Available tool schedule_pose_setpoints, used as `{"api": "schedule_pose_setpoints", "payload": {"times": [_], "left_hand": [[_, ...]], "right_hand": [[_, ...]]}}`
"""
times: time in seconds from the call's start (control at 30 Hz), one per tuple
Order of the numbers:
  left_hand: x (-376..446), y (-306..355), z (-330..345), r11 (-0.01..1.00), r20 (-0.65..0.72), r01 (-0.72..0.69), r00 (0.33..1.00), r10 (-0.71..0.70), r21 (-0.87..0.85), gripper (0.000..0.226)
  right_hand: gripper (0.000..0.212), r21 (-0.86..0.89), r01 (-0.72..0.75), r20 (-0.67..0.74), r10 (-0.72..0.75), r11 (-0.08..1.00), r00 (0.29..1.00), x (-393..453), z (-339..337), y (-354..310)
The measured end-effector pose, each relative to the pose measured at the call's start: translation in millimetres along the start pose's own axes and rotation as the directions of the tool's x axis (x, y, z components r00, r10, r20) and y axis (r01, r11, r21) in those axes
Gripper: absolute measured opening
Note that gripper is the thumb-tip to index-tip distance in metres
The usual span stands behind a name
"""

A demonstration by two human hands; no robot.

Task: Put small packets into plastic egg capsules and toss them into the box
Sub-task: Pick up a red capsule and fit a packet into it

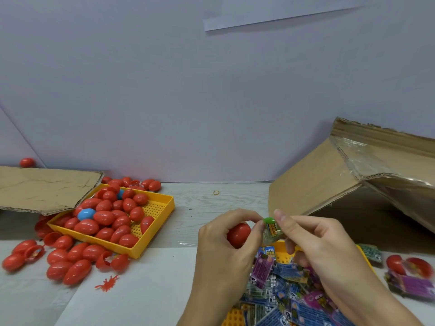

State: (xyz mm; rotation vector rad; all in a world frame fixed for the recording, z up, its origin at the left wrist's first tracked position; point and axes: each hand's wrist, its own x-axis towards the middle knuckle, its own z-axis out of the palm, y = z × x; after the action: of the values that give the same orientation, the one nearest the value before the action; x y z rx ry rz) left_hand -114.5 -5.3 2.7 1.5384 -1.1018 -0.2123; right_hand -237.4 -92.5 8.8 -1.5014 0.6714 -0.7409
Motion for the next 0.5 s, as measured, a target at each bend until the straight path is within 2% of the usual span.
{"api": "schedule_pose_setpoints", "payload": {"times": [0.13, 0.37, 0.5], "left_hand": [[-0.5, 1.1, 0.1, 0.999, 0.027, 0.033, 0.999, -0.033, -0.027, 0.008], [0.3, -0.3, -0.6, 0.942, 0.045, 0.257, 0.966, -0.253, -0.218, 0.013], [1.9, -0.1, -0.9, 0.909, 0.051, 0.3, 0.953, -0.298, -0.289, 0.01]], "right_hand": [[0.031, 0.056, 0.014, -0.017, -0.013, 0.998, 1.0, -0.4, 0.4, -1.0], [0.025, 0.101, 0.067, -0.005, -0.067, 0.993, 0.998, -2.3, 2.6, -3.6], [0.023, 0.107, 0.081, 0.009, -0.083, 0.991, 0.997, -3.8, 2.5, -5.1]]}}
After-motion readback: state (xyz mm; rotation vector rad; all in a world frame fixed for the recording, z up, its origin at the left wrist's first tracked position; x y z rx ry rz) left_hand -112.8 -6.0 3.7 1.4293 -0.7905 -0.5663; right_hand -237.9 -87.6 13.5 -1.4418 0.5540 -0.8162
